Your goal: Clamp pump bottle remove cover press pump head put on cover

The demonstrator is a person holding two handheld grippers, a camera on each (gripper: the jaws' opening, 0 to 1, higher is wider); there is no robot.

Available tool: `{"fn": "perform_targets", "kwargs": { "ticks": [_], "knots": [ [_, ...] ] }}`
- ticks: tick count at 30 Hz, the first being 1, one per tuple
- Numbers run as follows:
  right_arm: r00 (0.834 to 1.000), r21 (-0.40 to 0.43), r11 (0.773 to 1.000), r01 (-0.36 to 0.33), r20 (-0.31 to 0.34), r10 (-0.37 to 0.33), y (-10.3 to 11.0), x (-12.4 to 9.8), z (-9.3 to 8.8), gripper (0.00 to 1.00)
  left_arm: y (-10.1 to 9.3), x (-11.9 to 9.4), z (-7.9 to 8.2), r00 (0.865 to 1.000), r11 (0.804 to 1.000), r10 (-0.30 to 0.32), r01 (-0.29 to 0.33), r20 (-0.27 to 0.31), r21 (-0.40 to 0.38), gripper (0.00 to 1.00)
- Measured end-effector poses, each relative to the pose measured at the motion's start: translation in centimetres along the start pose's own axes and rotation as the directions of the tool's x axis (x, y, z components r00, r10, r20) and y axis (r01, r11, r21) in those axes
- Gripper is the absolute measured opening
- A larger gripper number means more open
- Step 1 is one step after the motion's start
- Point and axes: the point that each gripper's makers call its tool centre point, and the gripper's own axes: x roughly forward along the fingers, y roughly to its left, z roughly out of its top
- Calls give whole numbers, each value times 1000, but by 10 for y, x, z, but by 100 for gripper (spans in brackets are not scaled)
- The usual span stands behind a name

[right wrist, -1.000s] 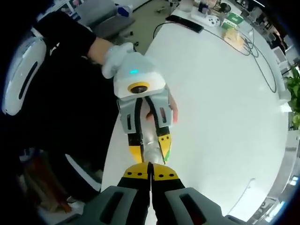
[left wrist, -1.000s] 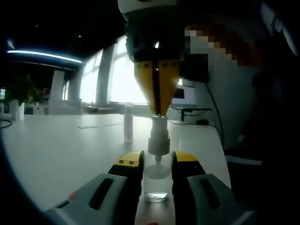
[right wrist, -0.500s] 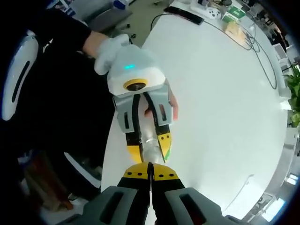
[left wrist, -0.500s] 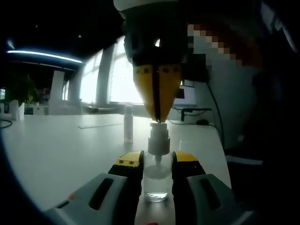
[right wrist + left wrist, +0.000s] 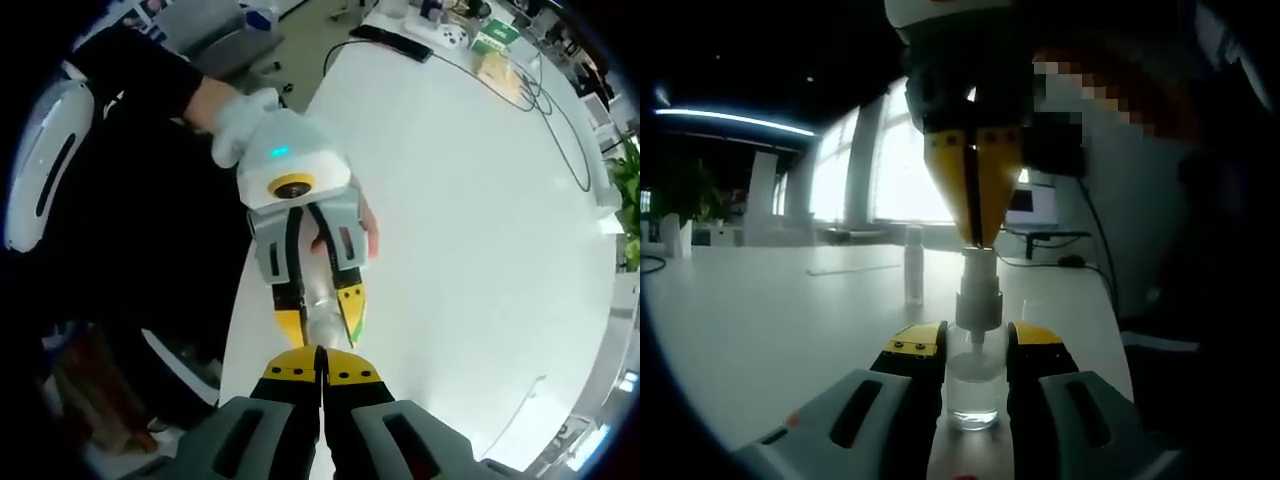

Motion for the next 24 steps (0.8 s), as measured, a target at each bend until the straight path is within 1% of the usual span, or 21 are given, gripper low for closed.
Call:
{"fn": "perform_targets", "kwargs": {
  "ticks": [4,15,24],
  "knots": [
    [1000,-3,1000,-6,-1,6,1,0,0,0,-1,0,0,1000,1000,0,0,0,0,15],
    [1000,-27,1000,7,-16,-7,2,0,0,0,-2,0,0,1000,1000,1,-1,1,6,15],
    [1000,-34,999,26,-6,-26,2,0,0,0,-1,0,0,1000,1000,3,-3,2,9,15]
  ]
}}
